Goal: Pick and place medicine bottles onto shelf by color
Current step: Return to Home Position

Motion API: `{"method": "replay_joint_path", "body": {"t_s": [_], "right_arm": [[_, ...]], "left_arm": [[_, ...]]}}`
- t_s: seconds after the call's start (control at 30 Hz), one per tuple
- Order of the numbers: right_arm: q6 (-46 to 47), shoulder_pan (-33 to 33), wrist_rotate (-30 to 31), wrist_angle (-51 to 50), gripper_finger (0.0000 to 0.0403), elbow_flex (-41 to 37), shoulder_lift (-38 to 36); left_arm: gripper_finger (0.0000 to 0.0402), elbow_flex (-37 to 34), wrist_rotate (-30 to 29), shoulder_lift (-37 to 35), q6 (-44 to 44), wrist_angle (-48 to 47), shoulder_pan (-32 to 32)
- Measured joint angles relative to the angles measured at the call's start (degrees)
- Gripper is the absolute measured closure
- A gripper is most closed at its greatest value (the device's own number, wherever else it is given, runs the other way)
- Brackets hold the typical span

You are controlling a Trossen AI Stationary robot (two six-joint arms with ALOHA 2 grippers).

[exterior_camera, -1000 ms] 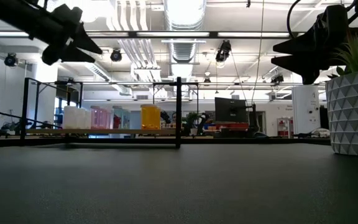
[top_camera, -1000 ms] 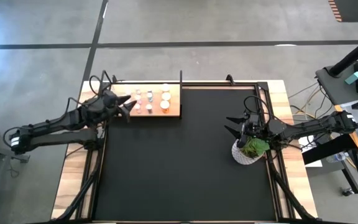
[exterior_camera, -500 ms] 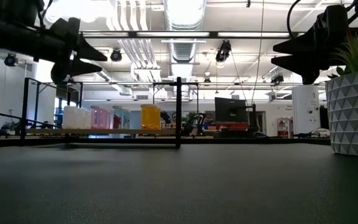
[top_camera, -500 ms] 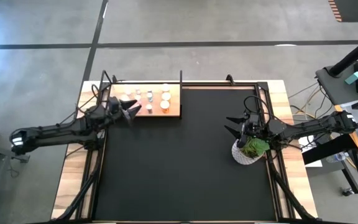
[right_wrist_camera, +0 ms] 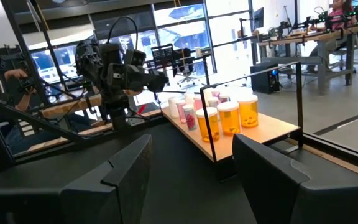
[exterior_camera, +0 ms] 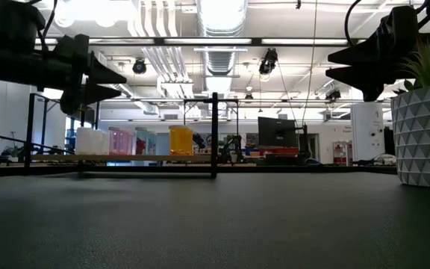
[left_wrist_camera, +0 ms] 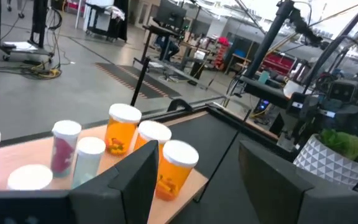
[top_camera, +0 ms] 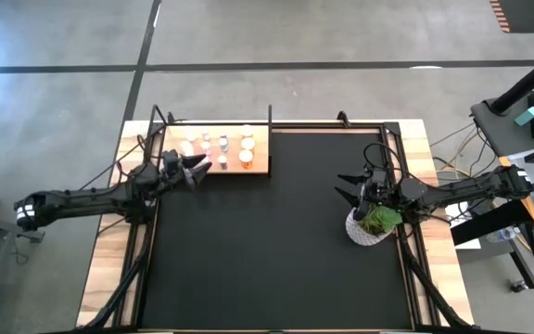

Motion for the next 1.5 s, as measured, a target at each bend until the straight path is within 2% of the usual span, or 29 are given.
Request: {"method": "replay_joint_path", "body": {"t_s": [0.7, 0.83, 0.97, 1.23, 1.5], "right_arm": [[0.0, 0.0, 0.0, 0.0, 0.0188, 0.0, 0.0], [0.0, 0.0, 0.0, 0.0, 0.0188, 0.0, 0.0], [0.0, 0.0, 0.0, 0.0, 0.0188, 0.0, 0.0], [0.0, 0.0, 0.0, 0.0, 0.0188, 0.0, 0.0], [0.0, 0.0, 0.0, 0.0, 0.0188, 0.0, 0.0]], "left_arm": [[0.0198, -2.7, 0.2, -0.9, 0.1, -0.9, 0.0], [0.0198, -2.9, 1.8, -1.4, 0.1, -1.7, 0.0], [0.0198, -2.9, 2.5, -4.1, 0.1, -4.1, 0.0], [0.0198, -2.9, 4.4, -13.8, 0.1, -12.5, 0.0], [0.0198, -3.0, 6.0, -21.3, 0.1, -15.2, 0.0]]}}
